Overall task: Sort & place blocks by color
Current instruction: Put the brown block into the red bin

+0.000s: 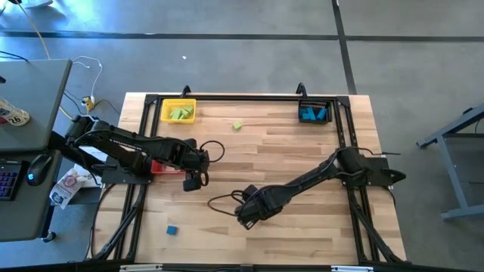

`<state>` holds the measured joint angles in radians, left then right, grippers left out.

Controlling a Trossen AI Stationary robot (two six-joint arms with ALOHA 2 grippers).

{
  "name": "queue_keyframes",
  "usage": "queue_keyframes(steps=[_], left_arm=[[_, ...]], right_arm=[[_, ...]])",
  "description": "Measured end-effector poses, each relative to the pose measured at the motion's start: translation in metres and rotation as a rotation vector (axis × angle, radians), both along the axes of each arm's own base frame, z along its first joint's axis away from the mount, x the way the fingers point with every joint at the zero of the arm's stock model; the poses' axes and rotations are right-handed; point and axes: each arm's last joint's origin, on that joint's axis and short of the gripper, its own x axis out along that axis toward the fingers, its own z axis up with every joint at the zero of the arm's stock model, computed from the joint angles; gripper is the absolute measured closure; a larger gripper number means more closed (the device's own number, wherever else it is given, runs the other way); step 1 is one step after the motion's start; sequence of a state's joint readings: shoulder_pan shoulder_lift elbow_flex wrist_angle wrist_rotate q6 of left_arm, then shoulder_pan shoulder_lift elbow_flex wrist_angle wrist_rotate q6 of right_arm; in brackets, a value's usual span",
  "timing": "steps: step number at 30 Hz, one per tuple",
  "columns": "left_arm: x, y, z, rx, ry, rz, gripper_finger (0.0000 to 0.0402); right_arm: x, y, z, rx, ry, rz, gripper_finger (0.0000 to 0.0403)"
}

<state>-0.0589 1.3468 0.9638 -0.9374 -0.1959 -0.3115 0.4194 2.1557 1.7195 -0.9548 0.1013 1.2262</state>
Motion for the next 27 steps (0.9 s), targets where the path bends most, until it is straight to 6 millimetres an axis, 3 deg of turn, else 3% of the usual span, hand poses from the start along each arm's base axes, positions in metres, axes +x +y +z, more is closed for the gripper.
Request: queue_keyframes(steps=[12, 19, 23, 27], left_arm=[[-0.001, 0.000, 0.000, 0.003, 0.012, 0.001, 0.0179], [-0.001, 0.000, 0.000, 0.000, 0.011, 0.000, 0.0179], [-0.001, 0.000, 0.000, -0.001, 0.009, 0.000, 0.0179], [-0.001, 0.000, 0.000, -0.001, 0.009, 0.000, 0.0179]], right_arm=[[0.001, 0.014, -0.030, -0.017, 0.048, 0.023, 0.0208], [-0.001, 0.016, -0.036, -0.030, 0.076, 0.021, 0.0214], [-0.002, 0.015, -0.036, -0.036, 0.082, 0.042, 0.0256], [-0.002, 0.015, -0.036, -0.048, 0.086, 0.098, 0.0329]])
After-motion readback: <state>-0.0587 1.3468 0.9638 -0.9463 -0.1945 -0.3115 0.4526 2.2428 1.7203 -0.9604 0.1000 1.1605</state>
